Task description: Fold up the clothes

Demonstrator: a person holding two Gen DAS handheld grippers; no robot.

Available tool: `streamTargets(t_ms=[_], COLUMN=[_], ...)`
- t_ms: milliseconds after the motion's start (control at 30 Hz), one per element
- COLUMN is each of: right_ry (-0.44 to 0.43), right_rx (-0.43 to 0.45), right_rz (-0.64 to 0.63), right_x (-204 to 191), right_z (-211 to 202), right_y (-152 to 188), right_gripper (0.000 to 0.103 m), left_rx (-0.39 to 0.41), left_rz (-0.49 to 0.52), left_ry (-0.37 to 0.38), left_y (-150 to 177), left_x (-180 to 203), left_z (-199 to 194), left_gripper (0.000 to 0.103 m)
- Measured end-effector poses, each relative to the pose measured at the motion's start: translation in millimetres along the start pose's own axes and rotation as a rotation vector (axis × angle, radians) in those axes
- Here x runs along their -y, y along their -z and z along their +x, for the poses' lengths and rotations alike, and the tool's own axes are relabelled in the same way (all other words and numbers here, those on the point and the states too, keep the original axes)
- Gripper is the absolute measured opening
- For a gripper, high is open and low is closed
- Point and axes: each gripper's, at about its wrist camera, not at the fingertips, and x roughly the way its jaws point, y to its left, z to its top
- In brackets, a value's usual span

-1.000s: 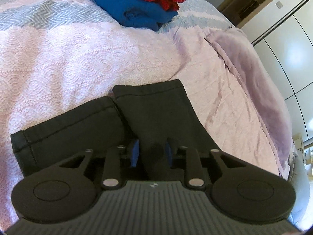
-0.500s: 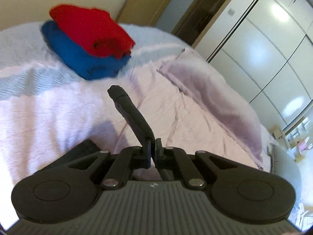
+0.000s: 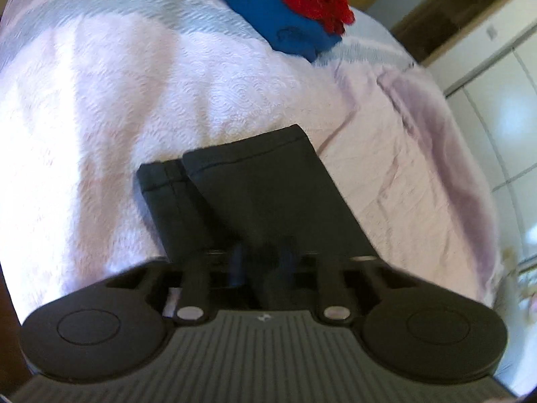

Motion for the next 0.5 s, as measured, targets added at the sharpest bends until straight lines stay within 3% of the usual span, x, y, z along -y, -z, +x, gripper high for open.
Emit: streamTargets(t_ms=[67, 233, 367, 500], right_ry=[-0.004, -0.078, 0.0, -0.029], right_rx=[0.008, 0.047, 0.014, 0.051], right_rz=[-0.039, -0.103, -0.1, -0.142], right_x=[-8, -19, 0, -2], right_z=[-6, -41, -39, -56], right_y=[-2, -3, 5, 13], right_gripper=[0.01, 0.008, 0.008, 0.008], left_rx=[0.034, 0.107, 0.064, 0.118], left_rz=[0.033, 0.177, 0.152, 0.162], left_ry=[0.037, 0.054, -0.036, -0.002], left_y=[0, 9, 24, 25], left_x=[2, 6, -10, -7], left_z=[-12, -46, -33, -47], left_gripper=[0.001, 0.002, 0.002, 0.002])
